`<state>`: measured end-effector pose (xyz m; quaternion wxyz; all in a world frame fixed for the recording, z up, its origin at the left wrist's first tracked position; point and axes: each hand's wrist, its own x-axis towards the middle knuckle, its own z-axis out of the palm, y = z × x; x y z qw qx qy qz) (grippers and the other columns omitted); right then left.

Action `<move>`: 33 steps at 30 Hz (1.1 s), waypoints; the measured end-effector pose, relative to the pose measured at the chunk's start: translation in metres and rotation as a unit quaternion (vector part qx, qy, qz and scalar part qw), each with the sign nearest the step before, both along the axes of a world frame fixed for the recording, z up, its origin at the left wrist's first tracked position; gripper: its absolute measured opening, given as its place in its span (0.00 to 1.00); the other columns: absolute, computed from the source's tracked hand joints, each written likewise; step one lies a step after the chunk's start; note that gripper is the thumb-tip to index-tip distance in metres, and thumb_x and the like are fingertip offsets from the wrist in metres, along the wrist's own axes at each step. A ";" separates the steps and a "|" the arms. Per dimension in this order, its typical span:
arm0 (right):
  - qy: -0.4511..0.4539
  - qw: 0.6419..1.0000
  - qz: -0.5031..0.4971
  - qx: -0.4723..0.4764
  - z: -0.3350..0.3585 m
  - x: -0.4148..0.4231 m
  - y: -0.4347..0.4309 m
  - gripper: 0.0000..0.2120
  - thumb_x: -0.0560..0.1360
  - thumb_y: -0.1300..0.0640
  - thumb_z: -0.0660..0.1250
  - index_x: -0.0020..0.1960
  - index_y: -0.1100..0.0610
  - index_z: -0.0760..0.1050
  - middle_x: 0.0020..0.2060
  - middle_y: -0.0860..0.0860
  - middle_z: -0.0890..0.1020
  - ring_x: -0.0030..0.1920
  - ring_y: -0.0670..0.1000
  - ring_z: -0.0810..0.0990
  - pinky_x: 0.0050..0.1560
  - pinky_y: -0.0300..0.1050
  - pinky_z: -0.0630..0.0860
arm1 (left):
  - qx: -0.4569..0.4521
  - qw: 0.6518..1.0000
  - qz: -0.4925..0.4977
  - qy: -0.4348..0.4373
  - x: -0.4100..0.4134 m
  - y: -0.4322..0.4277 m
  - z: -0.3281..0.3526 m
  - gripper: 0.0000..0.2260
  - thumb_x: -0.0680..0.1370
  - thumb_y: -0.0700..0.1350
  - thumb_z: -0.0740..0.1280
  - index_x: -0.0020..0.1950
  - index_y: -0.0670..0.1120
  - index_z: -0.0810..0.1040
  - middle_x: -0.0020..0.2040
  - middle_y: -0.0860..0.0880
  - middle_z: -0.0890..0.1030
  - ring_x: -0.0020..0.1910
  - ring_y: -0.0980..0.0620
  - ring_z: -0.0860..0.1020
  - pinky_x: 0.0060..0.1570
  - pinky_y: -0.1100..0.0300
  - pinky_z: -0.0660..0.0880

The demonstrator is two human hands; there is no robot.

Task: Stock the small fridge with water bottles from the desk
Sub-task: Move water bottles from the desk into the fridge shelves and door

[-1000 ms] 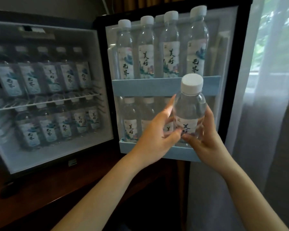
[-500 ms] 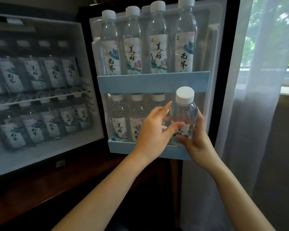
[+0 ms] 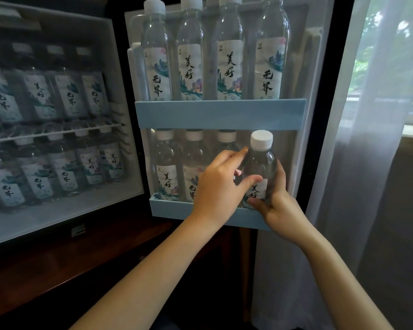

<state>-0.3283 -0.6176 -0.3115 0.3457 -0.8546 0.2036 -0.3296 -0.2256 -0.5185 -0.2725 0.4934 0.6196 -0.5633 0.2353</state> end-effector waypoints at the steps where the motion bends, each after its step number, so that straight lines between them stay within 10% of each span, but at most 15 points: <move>1: 0.014 1.000 -0.016 -0.004 0.001 0.000 0.001 0.46 0.75 0.56 0.67 0.74 0.45 0.32 0.52 0.52 0.81 0.49 0.53 0.81 0.51 0.45 0.76 | 0.000 1.000 0.003 -0.005 0.001 -0.001 -0.002 0.25 0.69 0.51 0.71 0.64 0.42 0.76 0.48 0.47 0.79 0.37 0.56 0.76 0.38 0.55 0.80; 6: 0.026 0.999 -0.046 -0.006 0.005 0.001 0.005 0.46 0.76 0.55 0.66 0.74 0.48 0.31 0.32 0.41 0.72 0.31 0.44 0.75 0.29 0.30 0.68 | -0.013 1.000 0.017 -0.009 0.004 -0.004 -0.007 0.24 0.69 0.49 0.70 0.63 0.42 0.76 0.48 0.48 0.78 0.37 0.57 0.73 0.37 0.56 0.79; 10: -0.049 0.998 -0.037 0.033 0.002 0.006 0.008 0.46 0.74 0.51 0.68 0.76 0.50 0.36 0.70 0.47 0.67 0.64 0.48 0.74 0.58 0.40 0.72 | -0.009 0.999 0.028 -0.028 0.005 0.000 -0.008 0.19 0.71 0.44 0.70 0.61 0.43 0.78 0.50 0.49 0.78 0.34 0.58 0.74 0.35 0.56 0.79; 14: -0.084 0.993 -0.081 0.010 0.002 0.008 0.016 0.43 0.74 0.51 0.68 0.76 0.54 0.42 0.75 0.50 0.58 0.72 0.49 0.63 0.65 0.41 0.63 | -0.042 0.996 0.074 -0.018 0.009 0.004 -0.001 0.13 0.74 0.42 0.68 0.58 0.43 0.78 0.56 0.47 0.76 0.31 0.59 0.73 0.34 0.62 0.76; 20: -0.037 0.993 -0.112 -0.020 0.002 0.009 0.018 0.45 0.72 0.51 0.71 0.76 0.54 0.43 0.57 0.51 0.75 0.42 0.47 0.77 0.44 0.44 0.73 | -0.016 0.993 0.117 0.032 0.006 0.005 0.027 0.12 0.77 0.44 0.65 0.59 0.43 0.71 0.54 0.51 0.76 0.41 0.54 0.73 0.43 0.58 0.70; 33: -0.031 0.995 -0.092 -0.036 0.000 0.007 0.016 0.47 0.73 0.53 0.70 0.76 0.53 0.37 0.64 0.53 0.74 0.37 0.37 0.74 0.37 0.34 0.71 | 0.091 0.977 0.179 0.065 0.005 0.010 0.026 0.25 0.75 0.55 0.66 0.65 0.44 0.61 0.51 0.46 0.79 0.46 0.41 0.79 0.39 0.53 0.71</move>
